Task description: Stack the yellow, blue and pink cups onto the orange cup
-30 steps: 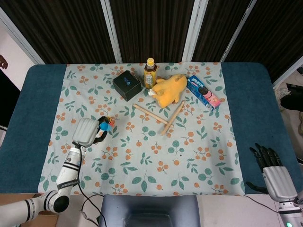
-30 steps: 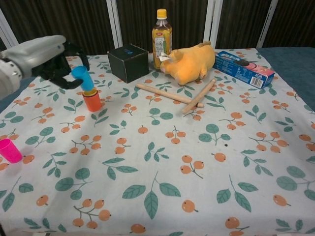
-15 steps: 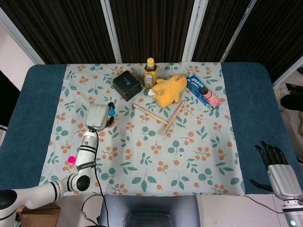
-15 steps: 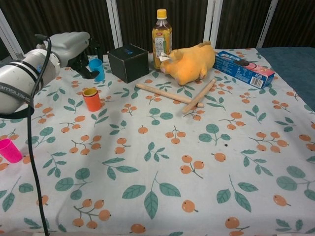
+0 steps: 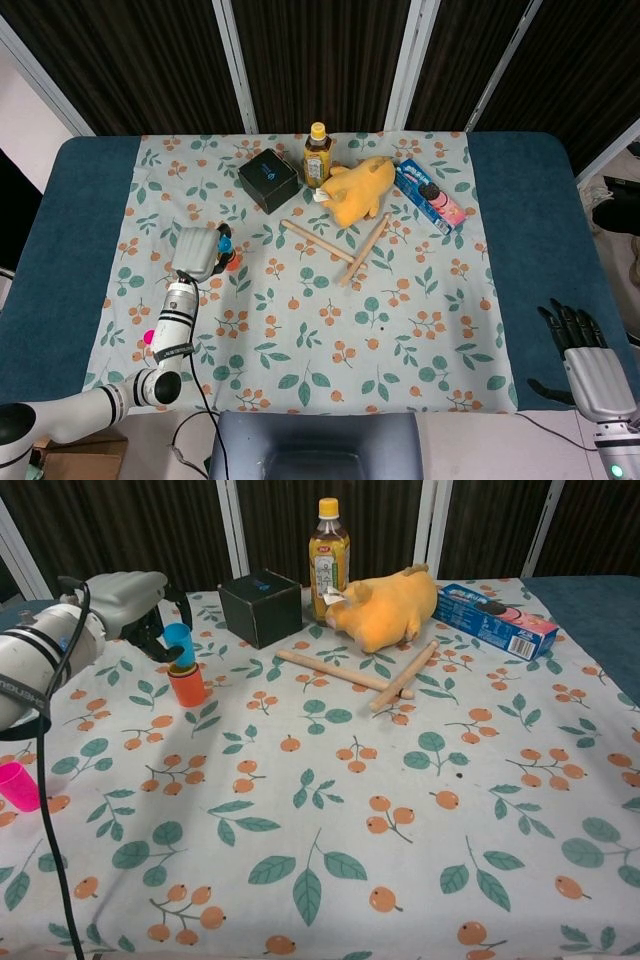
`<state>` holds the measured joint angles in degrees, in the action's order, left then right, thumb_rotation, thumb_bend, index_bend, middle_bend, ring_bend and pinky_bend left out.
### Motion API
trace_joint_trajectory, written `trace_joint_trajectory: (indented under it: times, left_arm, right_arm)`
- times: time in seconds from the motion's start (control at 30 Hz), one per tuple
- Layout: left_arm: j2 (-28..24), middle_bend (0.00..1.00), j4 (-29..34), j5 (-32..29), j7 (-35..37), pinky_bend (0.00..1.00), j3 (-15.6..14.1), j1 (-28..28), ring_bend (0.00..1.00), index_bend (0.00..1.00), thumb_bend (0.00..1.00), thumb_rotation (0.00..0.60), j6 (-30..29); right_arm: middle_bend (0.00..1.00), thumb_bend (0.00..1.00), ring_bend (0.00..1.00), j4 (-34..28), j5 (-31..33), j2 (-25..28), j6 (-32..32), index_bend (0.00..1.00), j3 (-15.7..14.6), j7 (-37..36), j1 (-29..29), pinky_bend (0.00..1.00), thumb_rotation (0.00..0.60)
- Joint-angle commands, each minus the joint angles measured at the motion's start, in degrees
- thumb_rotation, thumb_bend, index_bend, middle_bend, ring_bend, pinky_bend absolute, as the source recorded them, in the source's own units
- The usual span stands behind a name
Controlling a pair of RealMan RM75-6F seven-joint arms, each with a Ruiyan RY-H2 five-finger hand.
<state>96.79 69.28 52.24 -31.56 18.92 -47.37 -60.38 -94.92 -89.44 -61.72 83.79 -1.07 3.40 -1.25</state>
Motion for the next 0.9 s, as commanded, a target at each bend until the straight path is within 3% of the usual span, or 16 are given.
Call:
trace_joint_trajectory:
  times: [0.03, 0.23, 0.27, 0.33, 0.43, 0.67, 0.9]
  left_arm:
    - [-0.1, 1.00, -0.3, -0.3, 0.7, 1.00, -0.5, 0.2, 1.00, 0.56, 0.36, 0.600, 0.7]
    - [0.0, 1.00, -0.7, -0.8, 1.2, 1.00, -1.2, 0.3, 1.00, 0.51, 0.36, 0.600, 1.8]
    - [0.0, 1.00, -0.8, -0.9, 1.3, 1.00, -1.3, 0.3, 1.00, 0.45, 0.36, 0.600, 1.9]
    - [0.0, 1.00, -0.8, -0.8, 1.5, 1.00, -1.4, 0.4, 1.00, 0.21, 0.36, 0.600, 2.0]
    - [-0.6, 1.00, 0.7, -0.9, 1.8, 1.00, -1.7, 0.7, 1.00, 0.01, 0.36, 0.600, 2.1]
    - [-7.5, 1.00, 13.4, 2.3, 3.8, 1.00, -4.4, 4.8, 1.00, 0.00, 0.36, 0.600, -0.7]
    - [-20.9, 1.00, 29.2, 10.1, 12.3, 1.00, -11.4, 13.9, 1.00, 0.00, 0.36, 0.600, -4.2]
  right_arm:
    - [0.00, 0.11, 0.00, 0.0, 0.0, 0.0, 0.0, 0.00, 0.0, 0.0, 0.0, 0.00, 0.600]
    - [0.00, 0.11, 0.00, 0.0, 0.1, 0.0, 0.2, 0.00, 0.1, 0.0, 0.1, 0.00, 0.600]
    - [0.00, 0.11, 0.00, 0.0, 0.1, 0.0, 0.2, 0.00, 0.1, 0.0, 0.1, 0.00, 0.600]
    - [0.00, 0.11, 0.00, 0.0, 0.1, 0.0, 0.1, 0.00, 0.1, 0.1, 0.1, 0.00, 0.600]
    - [0.00, 0.11, 0.00, 0.0, -0.1, 0.0, 0.2, 0.00, 0.0, 0.1, 0.1, 0.00, 0.600]
    - [0.00, 0.11, 0.00, 0.2, -0.9, -0.3, 0.1, 0.00, -0.4, 0.3, 0.0, 0.00, 0.600]
    - [0.00, 0.11, 0.00, 0.2, -1.8, -1.3, -1.2, 0.00, -0.9, 2.1, -0.7, 0.00, 0.600]
